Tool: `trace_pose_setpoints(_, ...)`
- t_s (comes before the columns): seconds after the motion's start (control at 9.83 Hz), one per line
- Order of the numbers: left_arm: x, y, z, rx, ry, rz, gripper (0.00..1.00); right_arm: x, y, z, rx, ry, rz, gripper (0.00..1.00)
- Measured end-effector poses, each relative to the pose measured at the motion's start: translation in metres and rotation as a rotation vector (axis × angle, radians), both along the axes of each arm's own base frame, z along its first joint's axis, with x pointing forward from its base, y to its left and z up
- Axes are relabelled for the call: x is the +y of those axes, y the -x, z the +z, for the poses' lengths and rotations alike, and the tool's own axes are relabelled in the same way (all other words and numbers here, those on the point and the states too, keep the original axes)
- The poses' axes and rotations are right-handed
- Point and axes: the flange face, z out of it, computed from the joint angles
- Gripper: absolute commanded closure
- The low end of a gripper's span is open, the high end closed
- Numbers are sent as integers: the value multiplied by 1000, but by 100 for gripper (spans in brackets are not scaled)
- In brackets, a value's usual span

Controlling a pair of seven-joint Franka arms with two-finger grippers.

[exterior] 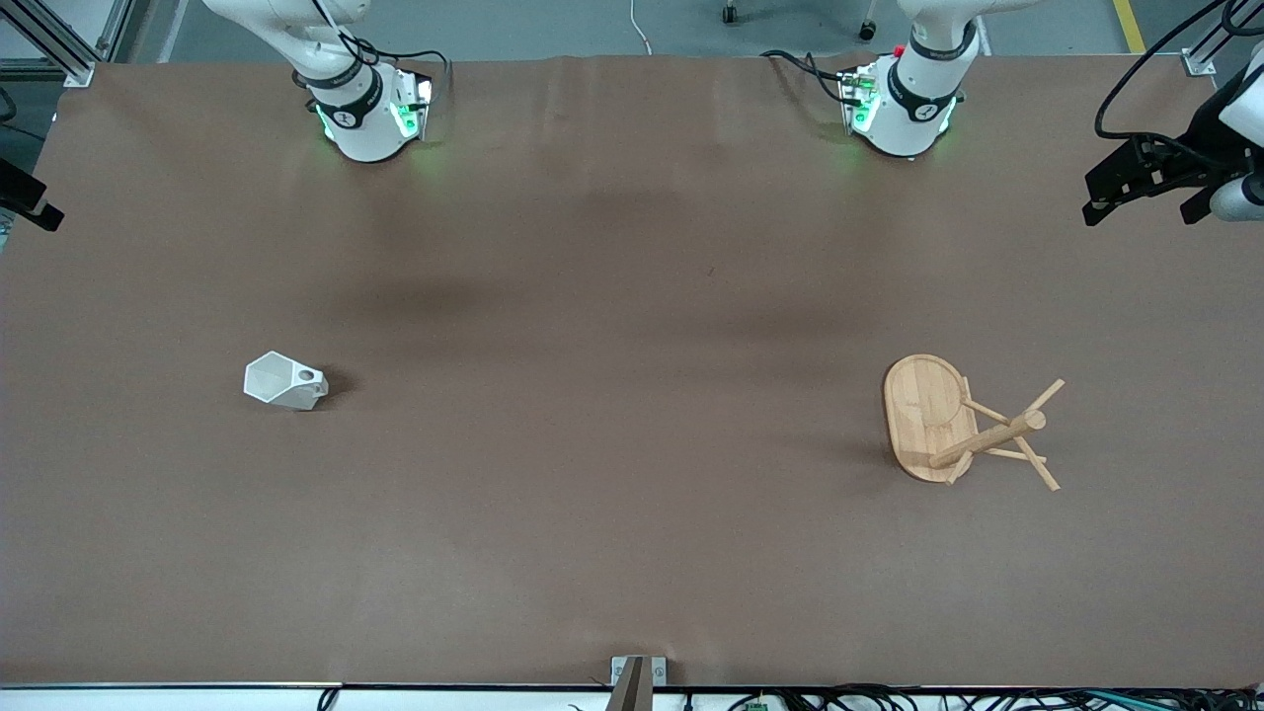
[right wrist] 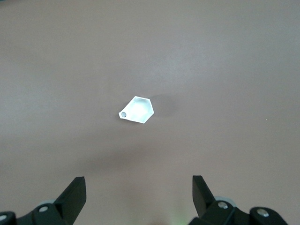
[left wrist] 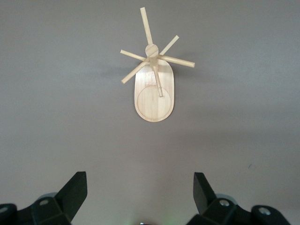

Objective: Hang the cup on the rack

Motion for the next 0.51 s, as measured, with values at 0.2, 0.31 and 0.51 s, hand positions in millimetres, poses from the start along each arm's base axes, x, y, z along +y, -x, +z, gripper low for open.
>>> trace_pose_setpoints(0.2,0,-1,-2,3,0,0,0,-1,-1,-3,7,4,1,0)
trace_pose_setpoints(0.31,0,-2,-3,6,1,0,0,-1,-6,-12,21,3,1,0)
trace_pose_setpoints(0.51,0,-3,-5,9,1,-2,0,-4,-28,-56,62,1,1,0)
